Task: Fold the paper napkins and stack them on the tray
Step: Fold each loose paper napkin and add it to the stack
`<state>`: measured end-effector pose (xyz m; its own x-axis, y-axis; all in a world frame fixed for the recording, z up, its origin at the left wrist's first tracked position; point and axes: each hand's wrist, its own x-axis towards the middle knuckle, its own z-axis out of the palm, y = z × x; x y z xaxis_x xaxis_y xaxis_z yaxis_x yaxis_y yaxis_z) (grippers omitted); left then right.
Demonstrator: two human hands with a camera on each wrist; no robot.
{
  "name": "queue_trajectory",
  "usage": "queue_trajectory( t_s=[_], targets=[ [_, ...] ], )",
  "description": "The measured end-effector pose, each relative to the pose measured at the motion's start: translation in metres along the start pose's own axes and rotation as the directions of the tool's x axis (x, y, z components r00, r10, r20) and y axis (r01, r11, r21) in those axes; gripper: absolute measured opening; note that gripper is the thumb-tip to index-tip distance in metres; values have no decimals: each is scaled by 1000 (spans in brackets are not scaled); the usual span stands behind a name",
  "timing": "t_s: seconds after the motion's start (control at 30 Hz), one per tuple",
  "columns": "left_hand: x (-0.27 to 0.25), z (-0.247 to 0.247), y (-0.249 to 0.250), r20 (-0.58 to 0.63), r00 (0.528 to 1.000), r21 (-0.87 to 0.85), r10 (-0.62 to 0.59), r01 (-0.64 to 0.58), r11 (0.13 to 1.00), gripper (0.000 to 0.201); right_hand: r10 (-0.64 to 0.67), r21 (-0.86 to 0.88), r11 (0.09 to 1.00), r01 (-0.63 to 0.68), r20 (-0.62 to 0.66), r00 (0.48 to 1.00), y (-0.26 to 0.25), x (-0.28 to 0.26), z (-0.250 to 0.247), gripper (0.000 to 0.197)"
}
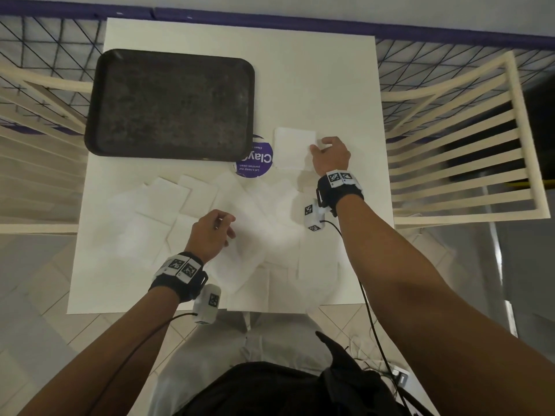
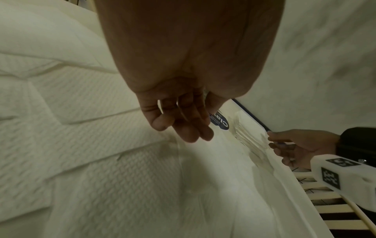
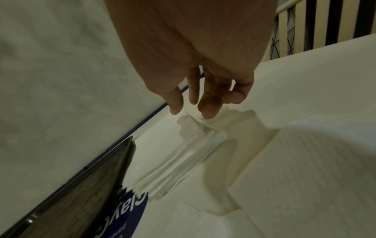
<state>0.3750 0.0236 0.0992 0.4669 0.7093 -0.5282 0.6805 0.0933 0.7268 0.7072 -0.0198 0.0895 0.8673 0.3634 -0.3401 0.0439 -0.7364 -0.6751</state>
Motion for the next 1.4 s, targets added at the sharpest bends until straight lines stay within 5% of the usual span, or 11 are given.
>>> queue_trajectory(
  t_s=[0.1,0.23,0.4,0.53,0.63,0.8,1.07,1.27,1.4],
  targets=[
    [2,3,-4,-27,1000,36,0,1,999,13,-20,3,1000,20,-29,999,6,-16,-5,16],
    [8,6,-14,-95,990,191,100,-81,978,11,-114,53,992,114,-13,993,20,-57,-2,24],
    [8,13,-22,-96,982,257,166,-136,957,24,-259,32,966,258,189,947,40,-115,17,14],
    [3,15,-23,-99,981,230,164,-138,963,28,-155,-102,973,206,366,918,56,-142,40,17],
    [-3,12,-24,-115,980,199,164,-139,970,29,-110,-153,972,179,379,919,58,-156,54,26],
    [-8,6,-31,-131,973,181,189,-164,970,27,-111,-241,946,218,391,914,50,-169,58,7],
    [-13,4,-31,-149,976,107,160,-145,984,25,-150,12,988,156,350,925,46,-172,39,11],
    [-11,6,-9,-45,995,-149,-86,78,986,34,-128,228,973,34,413,901,43,-172,19,28],
    [-11,10,6,186,941,-509,-284,339,791,44,-143,305,952,-9,473,869,43,-176,6,24]
  ],
)
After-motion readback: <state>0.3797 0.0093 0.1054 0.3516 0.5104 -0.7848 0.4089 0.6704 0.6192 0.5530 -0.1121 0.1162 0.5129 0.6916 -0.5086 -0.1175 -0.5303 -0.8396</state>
